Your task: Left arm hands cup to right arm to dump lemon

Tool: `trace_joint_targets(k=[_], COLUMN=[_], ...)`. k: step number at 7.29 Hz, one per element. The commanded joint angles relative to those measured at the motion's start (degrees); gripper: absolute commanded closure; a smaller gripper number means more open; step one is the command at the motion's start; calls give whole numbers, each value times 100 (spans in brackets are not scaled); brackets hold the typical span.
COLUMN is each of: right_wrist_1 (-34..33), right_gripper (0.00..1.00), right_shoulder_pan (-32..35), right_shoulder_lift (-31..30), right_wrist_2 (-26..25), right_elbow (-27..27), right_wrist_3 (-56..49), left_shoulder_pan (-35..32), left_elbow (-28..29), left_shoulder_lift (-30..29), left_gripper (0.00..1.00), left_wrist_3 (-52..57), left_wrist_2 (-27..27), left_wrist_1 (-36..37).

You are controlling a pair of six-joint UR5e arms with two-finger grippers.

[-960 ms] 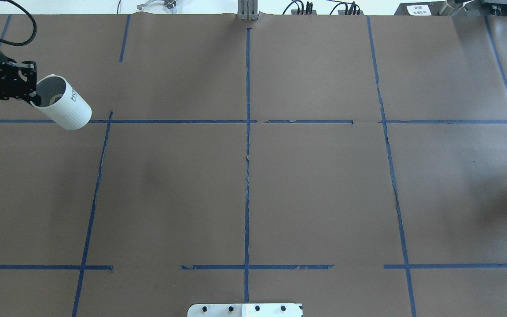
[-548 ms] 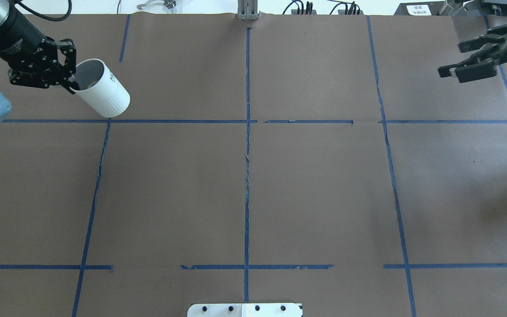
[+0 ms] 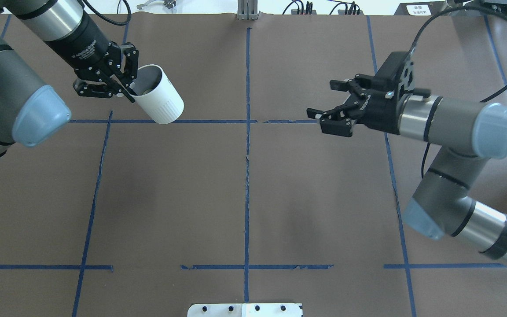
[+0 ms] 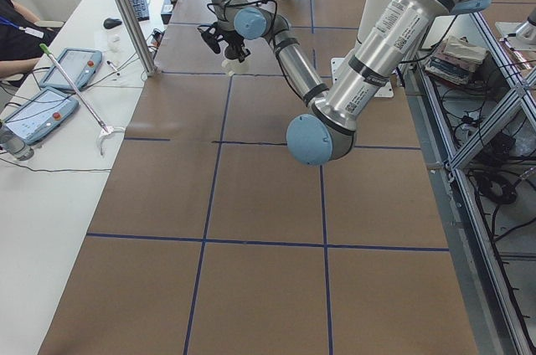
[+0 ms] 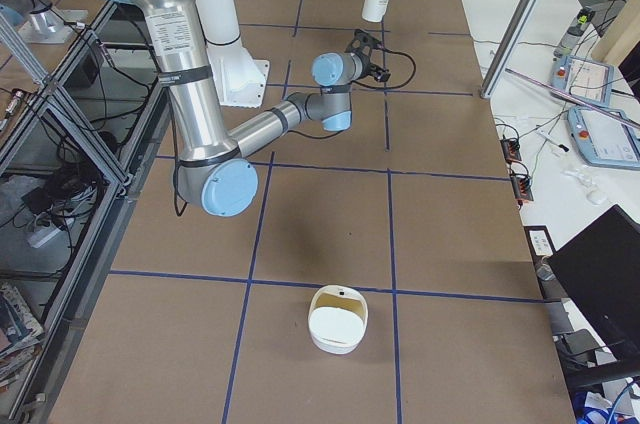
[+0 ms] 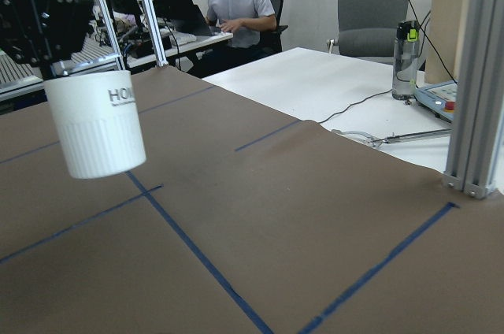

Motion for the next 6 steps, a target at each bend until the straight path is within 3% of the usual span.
trace_joint_targets(k=[1, 3, 6], right_wrist_1=[78, 8, 8], right_gripper=[0, 1, 1], right_shoulder_pan=[-1166, -1495, -1496], right_shoulder_lift=[400, 595, 613], right_wrist_2=[-1660, -2149, -2142], right_elbow=[-19, -89, -151], right_wrist_3=[-109, -565, -1100], left_shoulder_pan=[296, 569, 973], left_elbow=[400, 516, 508], left_shoulder_lift=[-572, -820, -1032], left_gripper=[100, 100, 100], left_wrist_3=[-733, -1051, -1500], left_wrist_2=[70, 193, 229], left_wrist_1=[-32, -41, -172])
